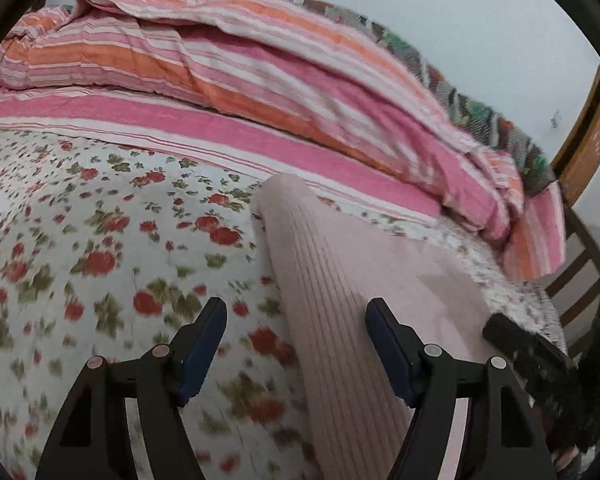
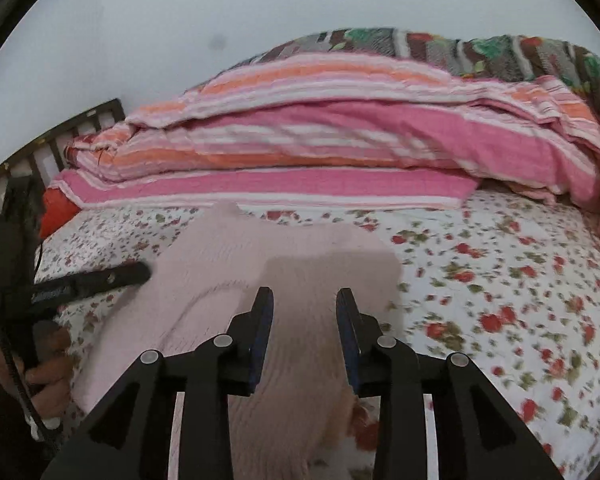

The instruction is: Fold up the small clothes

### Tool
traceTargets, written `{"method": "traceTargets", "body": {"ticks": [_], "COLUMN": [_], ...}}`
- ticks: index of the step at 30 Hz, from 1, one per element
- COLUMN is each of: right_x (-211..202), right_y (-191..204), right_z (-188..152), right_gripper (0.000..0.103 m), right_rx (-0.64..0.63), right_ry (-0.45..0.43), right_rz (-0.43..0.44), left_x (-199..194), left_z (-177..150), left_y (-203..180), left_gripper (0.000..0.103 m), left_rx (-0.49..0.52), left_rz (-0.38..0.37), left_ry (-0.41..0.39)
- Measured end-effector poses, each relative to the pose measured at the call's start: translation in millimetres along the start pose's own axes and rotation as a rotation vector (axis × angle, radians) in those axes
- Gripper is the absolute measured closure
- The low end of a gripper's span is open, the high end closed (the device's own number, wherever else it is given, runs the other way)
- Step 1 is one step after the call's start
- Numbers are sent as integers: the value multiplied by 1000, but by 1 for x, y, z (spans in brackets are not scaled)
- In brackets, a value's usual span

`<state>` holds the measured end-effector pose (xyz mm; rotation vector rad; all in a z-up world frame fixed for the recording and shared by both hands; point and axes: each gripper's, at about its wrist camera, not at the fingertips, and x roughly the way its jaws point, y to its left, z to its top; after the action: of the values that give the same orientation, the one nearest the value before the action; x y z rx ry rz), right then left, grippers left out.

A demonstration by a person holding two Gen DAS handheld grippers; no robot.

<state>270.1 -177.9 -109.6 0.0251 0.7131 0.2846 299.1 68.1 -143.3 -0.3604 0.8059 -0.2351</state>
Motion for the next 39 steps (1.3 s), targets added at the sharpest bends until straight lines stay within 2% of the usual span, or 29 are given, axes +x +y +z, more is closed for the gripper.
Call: {"method": "traceTargets", "body": {"ticks": [3,5,9,12,18,28,33,37,39], "right_x": [25,27,30,31,32,32,26,21,30], "right_y": [0,-5,-14,-15,-20,-21,-24,-32,-36], "right_z": [-11,-18,-18,-22,-24,-24,-10,8,12], "right_gripper": [71,71,70,70,69,66,65,63,63], "right_rx": [-33,-20,21,27,43,48,42,49,52], "right_ry": [81,60,74,61,54,57,72,33,44], "right_rz": [-36,-21,19,25,45,52,72,20,8], "left_x": [17,25,42,59,78,74,63,60,58], "left_z": [3,7,22,32,45,49,45,41,40], "left_y": [2,2,3,6,7,-3,-8,-8,-8], "left_gripper": [32,32,34,35,35,35,35,35,35], "left_rx": [12,17,41,32,46,88,106,114,114], "left_rz": [23,51,133,126,164,183,173,168,164], "left_ry": [10,6,4,34,17,-7,-5,-2,-4]}}
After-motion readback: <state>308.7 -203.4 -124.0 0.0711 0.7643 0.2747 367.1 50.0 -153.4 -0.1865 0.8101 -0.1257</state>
